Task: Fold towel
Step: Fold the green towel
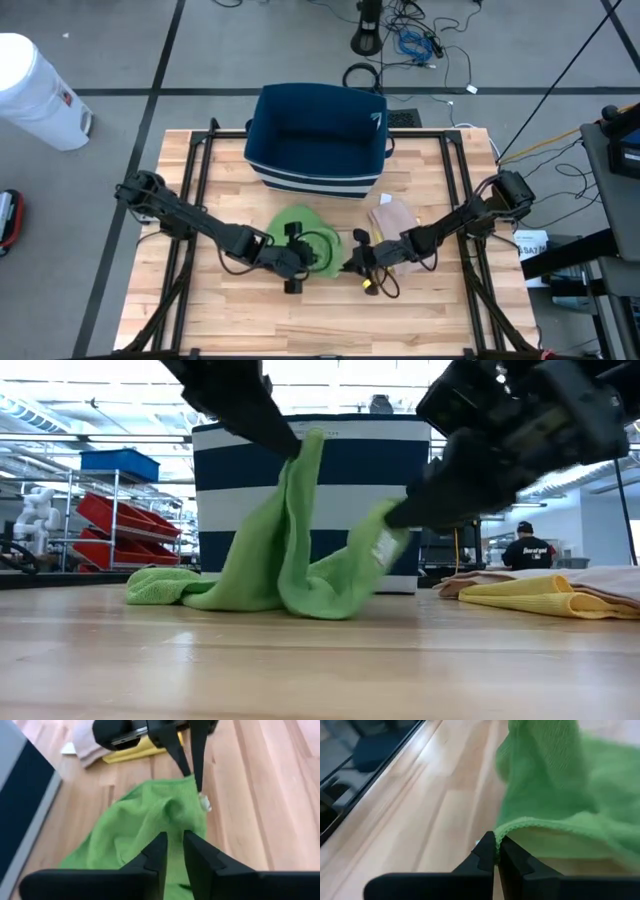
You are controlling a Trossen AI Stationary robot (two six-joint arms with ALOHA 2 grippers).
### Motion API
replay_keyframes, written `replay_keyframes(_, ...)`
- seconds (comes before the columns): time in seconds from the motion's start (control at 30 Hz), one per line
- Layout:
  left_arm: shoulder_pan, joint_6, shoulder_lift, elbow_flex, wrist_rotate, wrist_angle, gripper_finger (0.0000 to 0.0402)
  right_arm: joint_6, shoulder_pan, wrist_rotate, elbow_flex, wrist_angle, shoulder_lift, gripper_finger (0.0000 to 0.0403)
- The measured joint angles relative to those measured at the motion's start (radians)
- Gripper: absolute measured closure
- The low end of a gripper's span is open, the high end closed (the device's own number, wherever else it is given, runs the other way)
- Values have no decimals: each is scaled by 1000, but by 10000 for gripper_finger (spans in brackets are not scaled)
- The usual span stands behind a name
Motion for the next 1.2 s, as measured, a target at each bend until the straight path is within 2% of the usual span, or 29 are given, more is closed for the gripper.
replay_keyframes(0.2,-57,-59,0,0,0,-78,304,56,46,-68,0,-91,-23,402)
replay_keyframes(0.33,-86,-105,0,0,0,-147,299,81,82,-68,0,-231,-89,402)
replay_keyframes(0.5,-98,-108,5,0,0,-115,299,88,107,-64,0,-330,-188,403)
replay_keyframes(0.67,-87,-108,52,0,5,-103,298,31,114,-57,0,-314,-313,403)
replay_keyframes(0.77,-80,-102,96,0,46,-55,298,-7,114,-17,0,-313,-386,403)
replay_keyframes(0.9,-91,-32,154,0,110,88,298,-41,110,31,0,-315,-462,403)
replay_keyframes(1.07,-125,38,177,0,121,176,298,-49,92,92,0,-373,-513,403)
replay_keyframes(1.2,-153,66,177,0,124,248,298,-35,85,92,0,-411,-510,403)
